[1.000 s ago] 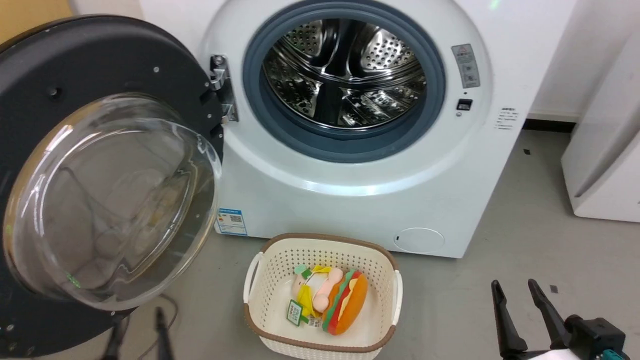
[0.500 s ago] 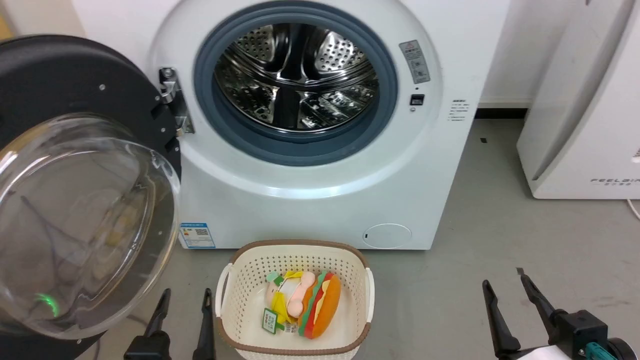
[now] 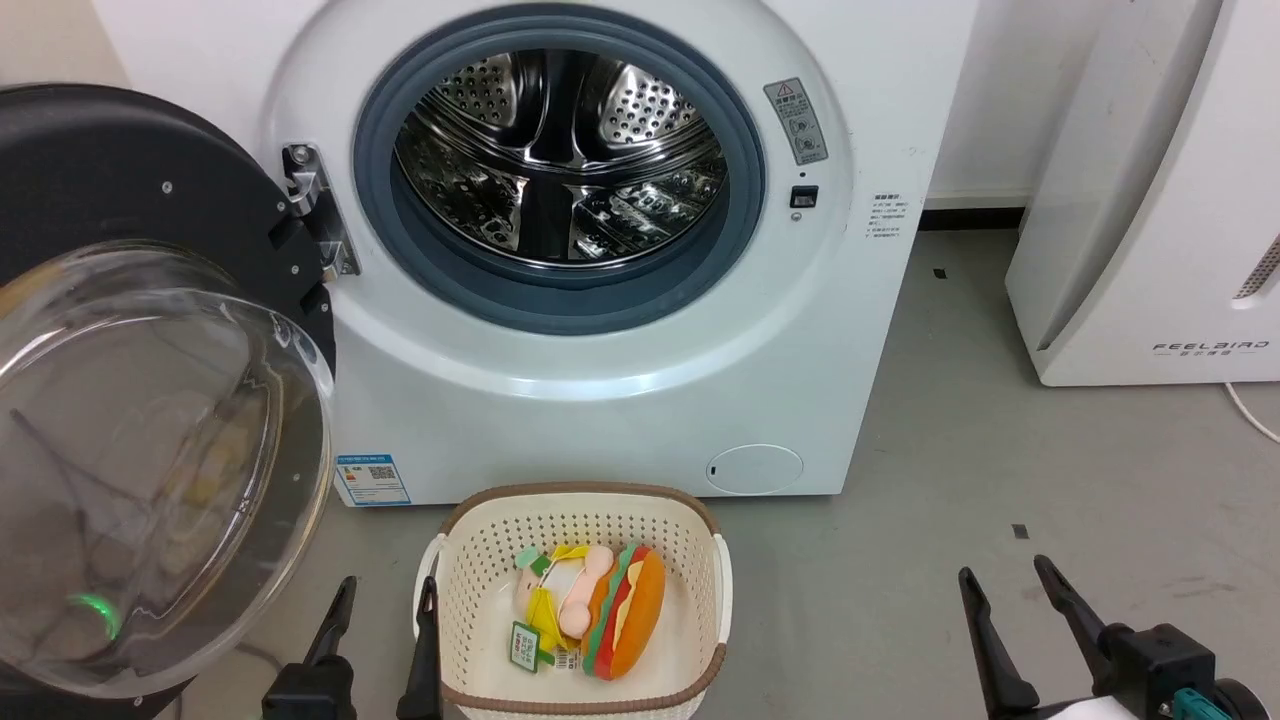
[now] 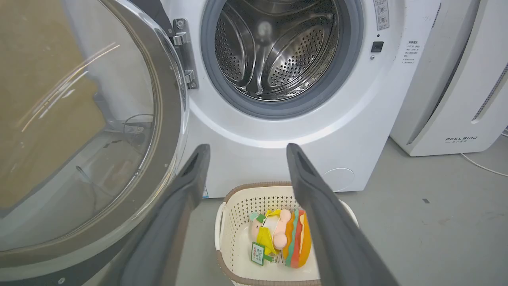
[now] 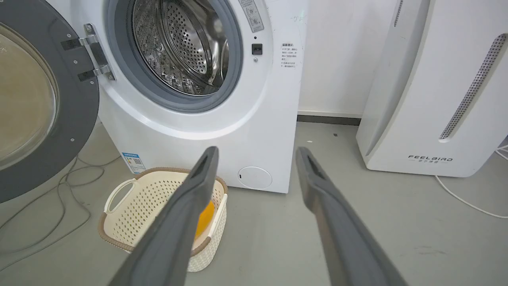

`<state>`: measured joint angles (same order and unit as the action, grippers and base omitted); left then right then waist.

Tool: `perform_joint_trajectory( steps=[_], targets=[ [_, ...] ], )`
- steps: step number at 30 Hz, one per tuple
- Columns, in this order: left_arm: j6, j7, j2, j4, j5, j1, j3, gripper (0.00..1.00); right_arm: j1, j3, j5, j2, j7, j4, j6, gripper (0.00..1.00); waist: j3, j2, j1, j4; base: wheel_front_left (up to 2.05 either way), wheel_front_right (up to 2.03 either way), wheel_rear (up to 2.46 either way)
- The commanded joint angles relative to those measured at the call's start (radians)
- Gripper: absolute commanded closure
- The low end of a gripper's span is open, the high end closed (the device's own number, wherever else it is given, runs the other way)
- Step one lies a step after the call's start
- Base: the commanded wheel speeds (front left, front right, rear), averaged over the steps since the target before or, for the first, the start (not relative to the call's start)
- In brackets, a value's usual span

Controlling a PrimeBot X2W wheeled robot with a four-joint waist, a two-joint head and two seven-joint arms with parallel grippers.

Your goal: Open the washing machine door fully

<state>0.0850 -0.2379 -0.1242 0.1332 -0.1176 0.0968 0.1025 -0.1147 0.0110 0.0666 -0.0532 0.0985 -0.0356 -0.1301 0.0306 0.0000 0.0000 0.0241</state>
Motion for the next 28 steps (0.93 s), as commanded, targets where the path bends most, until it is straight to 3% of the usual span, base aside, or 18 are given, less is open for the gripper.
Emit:
perform_joint_trajectory(
  steps=[1, 28],
  targets=[
    [0.000, 0.000, 0.000, 0.000, 0.000, 0.000, 0.000, 1.00, 0.000, 0.000, 0.002, 0.000, 0.000, 0.000, 0.000, 1.00, 0.000, 0.0000, 0.0000, 0.000, 0.00, 0.00, 0.00],
    [-0.017, 0.046, 0.015, -0.026, 0.023, -0.019, -0.019, 1.00, 0.023, -0.002, -0.011, 0.001, -0.019, 0.007, 0.000, 1.00, -0.006, 0.0000, 0.0000, -0.005, 0.00, 0.00, 0.00]
  ],
)
